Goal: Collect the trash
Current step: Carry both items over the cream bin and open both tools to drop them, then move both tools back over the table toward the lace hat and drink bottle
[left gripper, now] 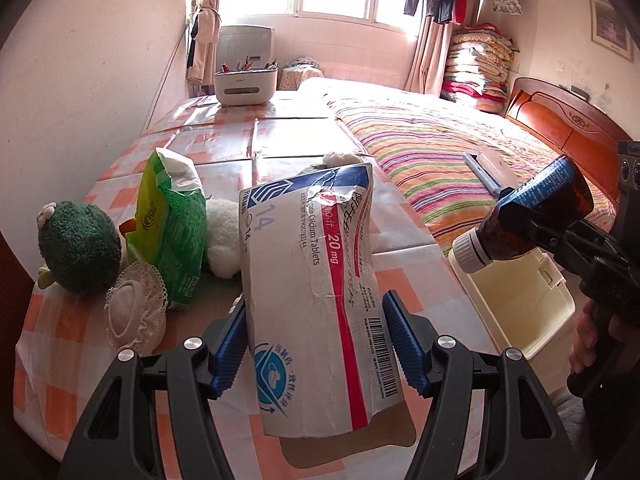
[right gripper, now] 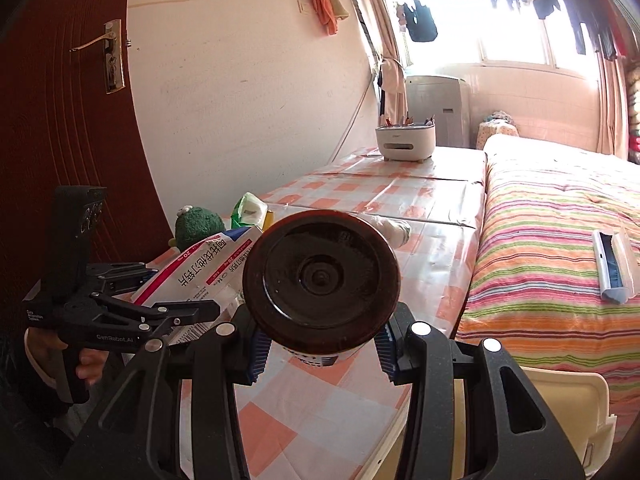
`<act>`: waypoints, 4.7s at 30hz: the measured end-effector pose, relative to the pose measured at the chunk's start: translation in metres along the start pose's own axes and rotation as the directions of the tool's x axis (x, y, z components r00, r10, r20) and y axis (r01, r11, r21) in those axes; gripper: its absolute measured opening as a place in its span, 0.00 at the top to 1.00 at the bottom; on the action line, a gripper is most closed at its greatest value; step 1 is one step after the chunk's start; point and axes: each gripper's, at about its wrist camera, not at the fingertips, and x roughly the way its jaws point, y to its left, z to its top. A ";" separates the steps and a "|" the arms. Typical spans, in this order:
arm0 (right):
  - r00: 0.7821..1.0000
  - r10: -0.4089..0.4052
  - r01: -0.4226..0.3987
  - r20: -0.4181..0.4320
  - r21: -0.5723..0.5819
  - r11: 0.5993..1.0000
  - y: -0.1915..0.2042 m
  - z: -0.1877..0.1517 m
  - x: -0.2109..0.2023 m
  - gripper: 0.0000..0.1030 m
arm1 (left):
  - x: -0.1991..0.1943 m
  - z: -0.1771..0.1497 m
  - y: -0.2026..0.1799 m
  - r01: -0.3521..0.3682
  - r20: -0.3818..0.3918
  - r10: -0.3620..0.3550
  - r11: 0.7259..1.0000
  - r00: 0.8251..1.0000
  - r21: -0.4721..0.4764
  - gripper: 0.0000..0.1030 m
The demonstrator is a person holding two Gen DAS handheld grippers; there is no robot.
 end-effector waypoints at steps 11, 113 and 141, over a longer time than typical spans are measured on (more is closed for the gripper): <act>0.990 -0.141 0.138 0.030 0.087 0.987 -0.036 -0.012 -0.033 0.59 | 0.008 0.029 -0.050 0.087 0.012 -0.089 0.992 0.996 0.094 0.39; 0.978 -0.206 0.179 0.031 0.375 0.910 -0.040 0.003 0.058 0.12 | 0.031 0.037 0.027 -0.091 -0.009 0.090 0.995 0.996 -0.045 0.25; 0.991 -0.132 0.135 -0.031 0.309 0.942 -0.004 0.004 0.113 0.12 | 0.025 0.018 0.138 -0.229 -0.080 0.215 0.938 0.973 -0.260 0.25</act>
